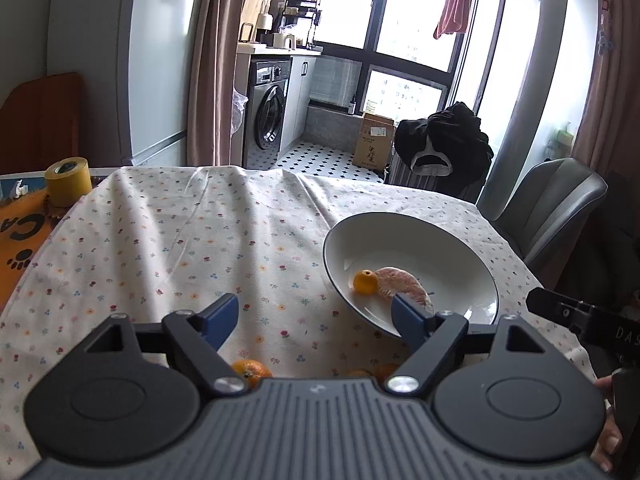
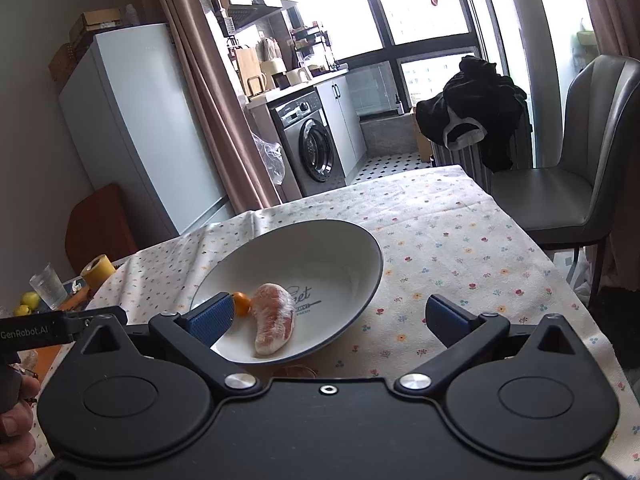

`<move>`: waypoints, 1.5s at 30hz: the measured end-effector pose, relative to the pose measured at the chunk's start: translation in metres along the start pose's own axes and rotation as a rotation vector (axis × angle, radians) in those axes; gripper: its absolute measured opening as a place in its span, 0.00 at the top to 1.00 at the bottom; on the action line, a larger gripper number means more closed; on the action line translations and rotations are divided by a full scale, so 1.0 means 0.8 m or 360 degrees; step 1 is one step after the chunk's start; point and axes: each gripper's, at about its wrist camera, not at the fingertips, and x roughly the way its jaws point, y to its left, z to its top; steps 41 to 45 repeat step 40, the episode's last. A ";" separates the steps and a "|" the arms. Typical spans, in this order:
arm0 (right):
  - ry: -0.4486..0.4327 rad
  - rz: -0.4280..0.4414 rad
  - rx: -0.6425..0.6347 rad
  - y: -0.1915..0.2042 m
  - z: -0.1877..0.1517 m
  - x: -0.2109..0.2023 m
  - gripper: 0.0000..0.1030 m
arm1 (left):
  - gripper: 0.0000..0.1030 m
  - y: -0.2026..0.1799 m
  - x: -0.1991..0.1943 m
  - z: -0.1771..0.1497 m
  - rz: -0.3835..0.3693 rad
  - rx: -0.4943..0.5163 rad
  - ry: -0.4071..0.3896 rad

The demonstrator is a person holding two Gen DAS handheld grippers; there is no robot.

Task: Organize fruits

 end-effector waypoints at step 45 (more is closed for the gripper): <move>0.0281 0.0241 -0.0381 0.079 -0.056 -0.036 0.16 | 0.49 0.063 -0.023 -0.096 -0.0019 -0.0124 0.0217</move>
